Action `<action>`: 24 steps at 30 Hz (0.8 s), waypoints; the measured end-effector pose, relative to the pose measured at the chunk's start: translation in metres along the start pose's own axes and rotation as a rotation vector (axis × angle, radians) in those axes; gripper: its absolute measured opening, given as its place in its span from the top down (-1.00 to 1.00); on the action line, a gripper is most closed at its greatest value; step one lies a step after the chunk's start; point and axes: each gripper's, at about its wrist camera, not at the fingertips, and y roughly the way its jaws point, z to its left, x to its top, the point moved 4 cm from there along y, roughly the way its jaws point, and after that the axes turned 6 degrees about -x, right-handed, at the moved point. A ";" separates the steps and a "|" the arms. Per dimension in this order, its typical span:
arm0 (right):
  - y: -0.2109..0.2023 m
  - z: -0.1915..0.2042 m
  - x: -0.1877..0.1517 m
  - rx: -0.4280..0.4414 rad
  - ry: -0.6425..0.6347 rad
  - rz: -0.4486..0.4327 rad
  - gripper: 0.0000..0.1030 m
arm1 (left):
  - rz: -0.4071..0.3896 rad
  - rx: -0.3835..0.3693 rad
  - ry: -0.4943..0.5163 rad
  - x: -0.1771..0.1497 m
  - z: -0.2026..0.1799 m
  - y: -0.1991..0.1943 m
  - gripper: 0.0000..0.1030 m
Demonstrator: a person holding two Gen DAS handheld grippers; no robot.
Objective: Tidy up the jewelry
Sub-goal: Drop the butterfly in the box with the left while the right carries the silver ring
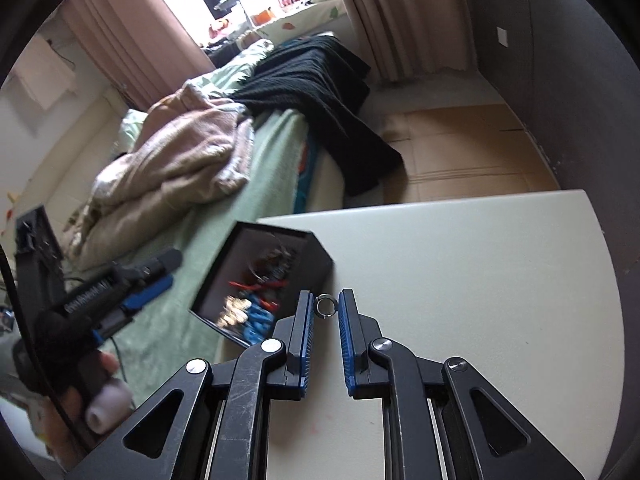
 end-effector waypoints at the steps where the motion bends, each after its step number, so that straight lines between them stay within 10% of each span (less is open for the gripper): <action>1: 0.001 0.006 0.003 0.014 -0.002 0.000 0.72 | 0.000 0.001 -0.004 0.001 0.002 0.000 0.03; 13: 0.033 0.048 0.038 0.053 -0.016 0.032 0.68 | -0.025 -0.015 -0.041 0.009 0.010 -0.009 0.03; 16: 0.033 0.041 0.035 0.040 0.009 0.039 -0.05 | -0.033 -0.018 -0.034 0.009 0.007 -0.013 0.03; 24: -0.007 0.011 0.017 0.008 0.071 -0.016 -0.08 | -0.037 -0.009 -0.006 -0.001 -0.004 -0.020 0.03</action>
